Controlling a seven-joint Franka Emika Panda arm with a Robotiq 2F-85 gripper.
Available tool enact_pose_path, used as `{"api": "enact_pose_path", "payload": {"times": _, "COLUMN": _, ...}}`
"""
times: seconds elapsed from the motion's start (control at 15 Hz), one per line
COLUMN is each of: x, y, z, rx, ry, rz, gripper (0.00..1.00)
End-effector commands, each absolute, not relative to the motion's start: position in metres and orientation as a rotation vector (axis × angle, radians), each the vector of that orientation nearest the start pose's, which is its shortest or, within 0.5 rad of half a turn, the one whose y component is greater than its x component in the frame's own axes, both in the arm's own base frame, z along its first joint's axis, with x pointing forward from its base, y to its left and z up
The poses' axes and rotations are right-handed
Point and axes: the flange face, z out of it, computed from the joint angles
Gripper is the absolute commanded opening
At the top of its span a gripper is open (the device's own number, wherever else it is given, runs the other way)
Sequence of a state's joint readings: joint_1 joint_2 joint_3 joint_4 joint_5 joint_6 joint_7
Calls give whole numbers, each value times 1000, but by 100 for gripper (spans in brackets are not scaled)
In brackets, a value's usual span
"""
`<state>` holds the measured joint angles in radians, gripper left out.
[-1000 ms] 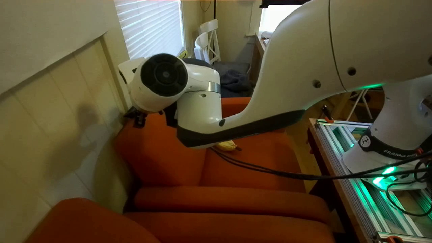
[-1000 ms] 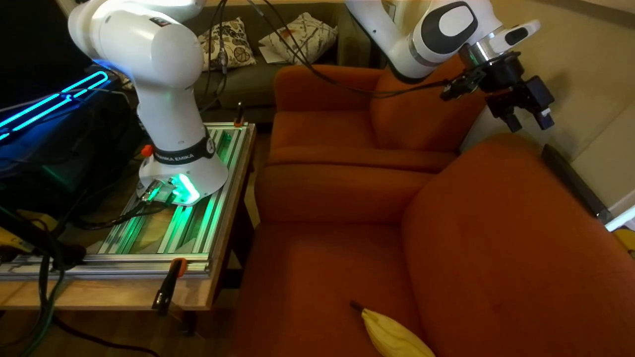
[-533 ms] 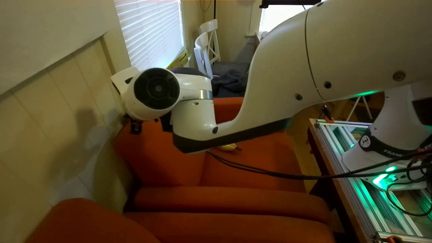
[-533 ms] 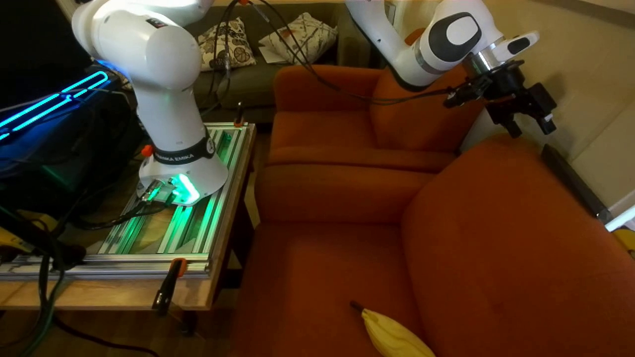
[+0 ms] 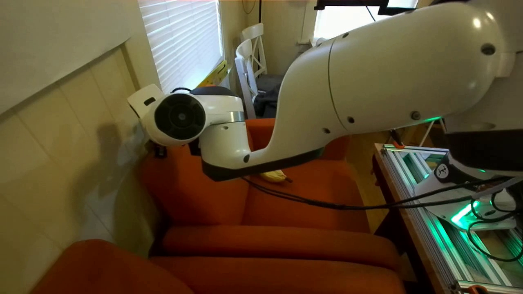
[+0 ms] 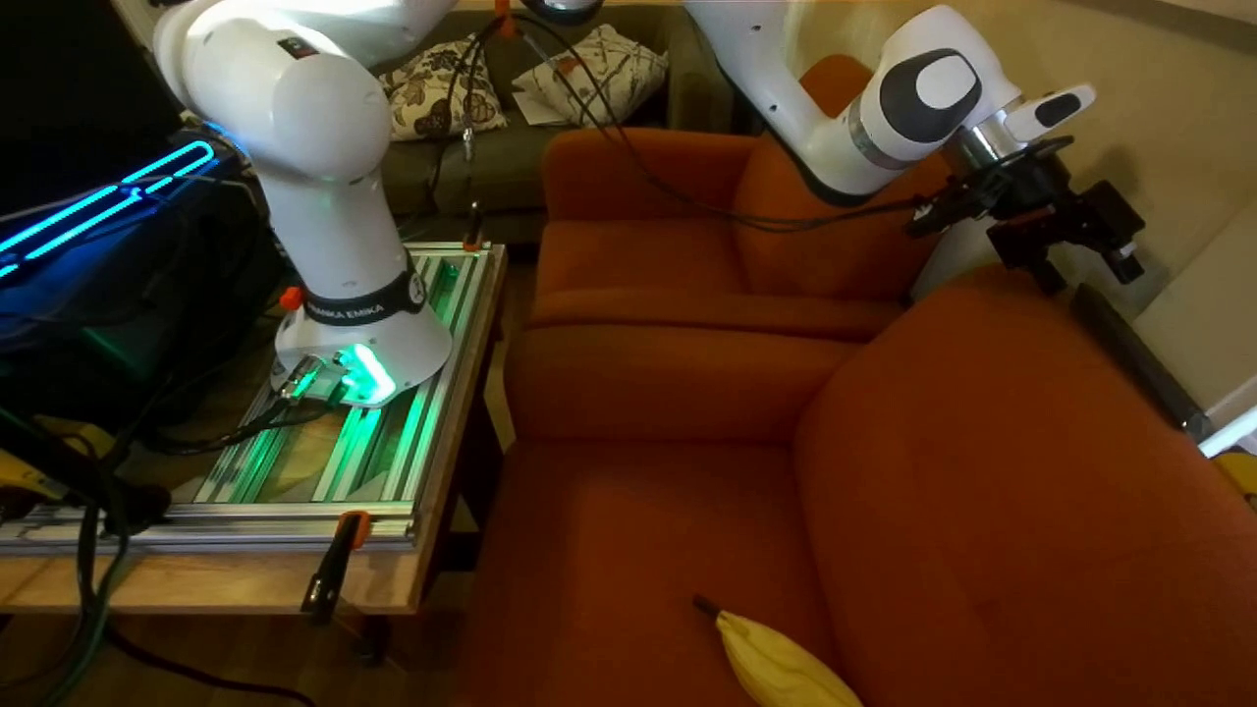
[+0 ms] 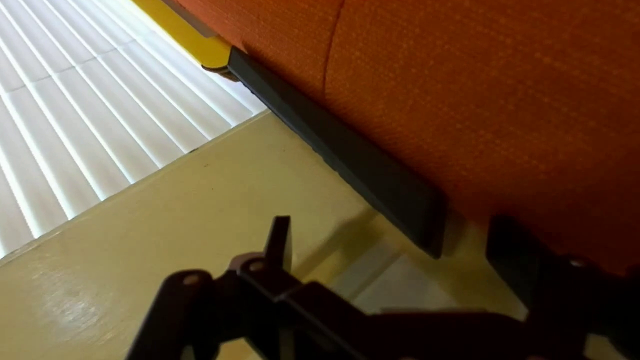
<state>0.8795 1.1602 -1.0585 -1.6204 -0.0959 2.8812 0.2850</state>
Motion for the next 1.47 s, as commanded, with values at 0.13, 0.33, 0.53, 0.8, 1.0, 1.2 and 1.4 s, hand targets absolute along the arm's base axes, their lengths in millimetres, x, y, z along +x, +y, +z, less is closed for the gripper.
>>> {"api": "enact_pose_path", "payload": {"times": 0.13, "x": 752, "y": 59, "z": 219, "rx": 2152, "ry": 372, "rz": 688, "gripper": 100}}
{"api": "enact_pose_path", "payload": {"times": 0.33, "x": 760, "y": 56, "z": 219, "rx": 2126, "ry": 423, "rz": 673, "gripper": 100}}
{"api": "enact_pose_path", "payload": {"times": 0.53, "x": 765, "y": 51, "z": 218, "rx": 2085, "ry": 490, "rz": 644, "gripper": 100}}
{"api": "enact_pose_path", "payload": {"times": 0.8, "x": 766, "y": 47, "z": 220, "rx": 2028, "ry": 568, "rz": 584, "gripper": 100}}
{"api": "enact_pose_path", "payload": {"times": 1.0, "x": 768, "y": 47, "z": 223, "rx": 1964, "ry": 645, "rz": 527, "gripper": 100}}
{"api": "enact_pose_path", "payload": {"times": 1.2, "x": 770, "y": 45, "z": 222, "rx": 1911, "ry": 708, "rz": 485, "gripper": 100}}
{"api": "enact_pose_path", "payload": {"times": 1.4, "x": 769, "y": 40, "z": 220, "rx": 1880, "ry": 741, "rz": 461, "gripper": 100}}
